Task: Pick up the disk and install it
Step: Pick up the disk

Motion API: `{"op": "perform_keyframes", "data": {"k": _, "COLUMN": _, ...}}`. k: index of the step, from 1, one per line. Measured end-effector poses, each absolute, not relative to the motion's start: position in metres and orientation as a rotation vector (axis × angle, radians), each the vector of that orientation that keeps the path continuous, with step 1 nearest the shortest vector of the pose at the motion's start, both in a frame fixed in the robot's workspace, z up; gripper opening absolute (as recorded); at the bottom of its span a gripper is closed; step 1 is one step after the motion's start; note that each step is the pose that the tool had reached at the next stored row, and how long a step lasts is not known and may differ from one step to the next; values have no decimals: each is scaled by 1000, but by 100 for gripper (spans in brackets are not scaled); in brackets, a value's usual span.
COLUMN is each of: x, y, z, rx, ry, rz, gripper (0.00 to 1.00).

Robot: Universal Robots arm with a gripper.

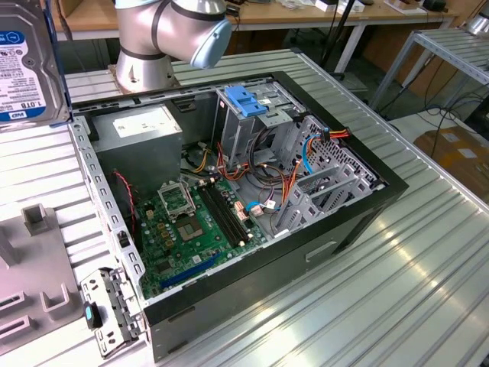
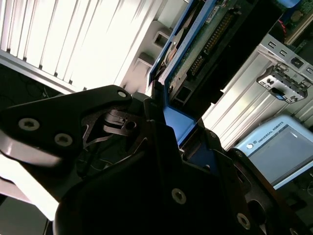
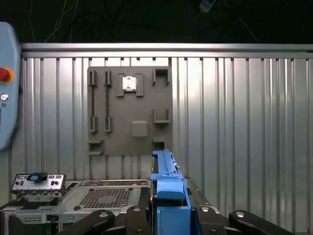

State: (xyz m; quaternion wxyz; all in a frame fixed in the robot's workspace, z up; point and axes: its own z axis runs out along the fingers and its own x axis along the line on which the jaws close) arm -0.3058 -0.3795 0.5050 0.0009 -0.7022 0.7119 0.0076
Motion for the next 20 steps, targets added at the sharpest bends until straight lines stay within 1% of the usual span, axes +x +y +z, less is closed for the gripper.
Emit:
{"op": "perform_keyframes", "data": {"k": 14, "x": -280, "y": -380, "z": 505, "rx": -2205, "ry": 2235, "rz": 24, "gripper": 37}}
{"op": "perform_keyframes", "data": {"k": 20, "x": -274, "y": -388, "z": 505, "rx": -2205, "ry": 2235, "rz": 24, "gripper": 37}}
